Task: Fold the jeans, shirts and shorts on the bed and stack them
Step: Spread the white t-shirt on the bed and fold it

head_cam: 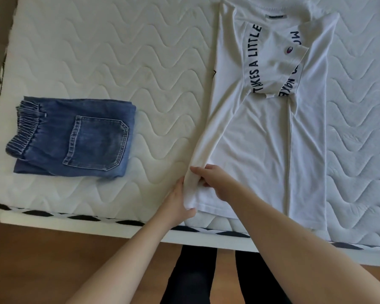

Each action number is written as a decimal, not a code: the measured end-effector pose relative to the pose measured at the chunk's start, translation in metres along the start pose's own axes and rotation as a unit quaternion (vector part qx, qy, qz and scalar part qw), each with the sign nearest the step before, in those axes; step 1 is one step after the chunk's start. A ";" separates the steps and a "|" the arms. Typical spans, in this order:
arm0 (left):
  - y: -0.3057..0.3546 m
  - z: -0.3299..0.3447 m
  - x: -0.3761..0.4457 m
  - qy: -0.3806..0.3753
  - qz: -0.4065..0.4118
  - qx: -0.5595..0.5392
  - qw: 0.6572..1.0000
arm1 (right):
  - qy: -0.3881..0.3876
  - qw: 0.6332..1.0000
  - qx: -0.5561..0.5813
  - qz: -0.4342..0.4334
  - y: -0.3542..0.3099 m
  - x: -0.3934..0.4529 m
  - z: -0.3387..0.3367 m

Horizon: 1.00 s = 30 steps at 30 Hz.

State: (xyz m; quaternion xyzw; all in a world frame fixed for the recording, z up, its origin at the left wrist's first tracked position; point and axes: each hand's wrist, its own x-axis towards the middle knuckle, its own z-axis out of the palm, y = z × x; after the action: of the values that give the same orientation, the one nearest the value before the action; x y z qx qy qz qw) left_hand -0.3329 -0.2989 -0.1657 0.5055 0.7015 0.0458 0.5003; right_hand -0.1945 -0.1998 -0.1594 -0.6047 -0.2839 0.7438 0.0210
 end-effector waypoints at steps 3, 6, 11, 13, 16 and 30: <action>-0.017 -0.004 -0.018 -0.042 0.067 -0.040 0.996 | -0.035 0.998 0.058 -0.007 0.005 -0.004 0.003; -0.028 0.005 -0.028 -0.023 0.071 -0.047 0.996 | -0.042 0.997 0.066 -0.003 0.009 -0.008 0.003; -0.016 0.038 -0.028 0.091 0.049 -0.063 0.993 | -0.024 0.996 0.079 -0.018 0.023 -0.016 -0.009; -0.001 0.051 -0.032 0.116 0.010 -0.087 0.989 | -0.023 0.996 0.074 -0.035 0.031 -0.026 -0.018; 0.019 0.070 -0.035 0.164 -0.044 -0.101 0.980 | -0.019 0.995 0.072 -0.059 0.044 -0.042 -0.031; 0.030 0.091 -0.043 0.246 -0.052 0.060 0.966 | 0.134 0.985 -0.101 -0.049 0.110 -0.057 -0.070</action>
State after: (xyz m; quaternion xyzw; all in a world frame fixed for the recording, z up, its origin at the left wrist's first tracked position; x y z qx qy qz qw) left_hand -0.2451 -0.3565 -0.1657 0.4704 0.8298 0.1003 0.2830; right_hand -0.0812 -0.2852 -0.1657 -0.6833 -0.3815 0.6217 0.0340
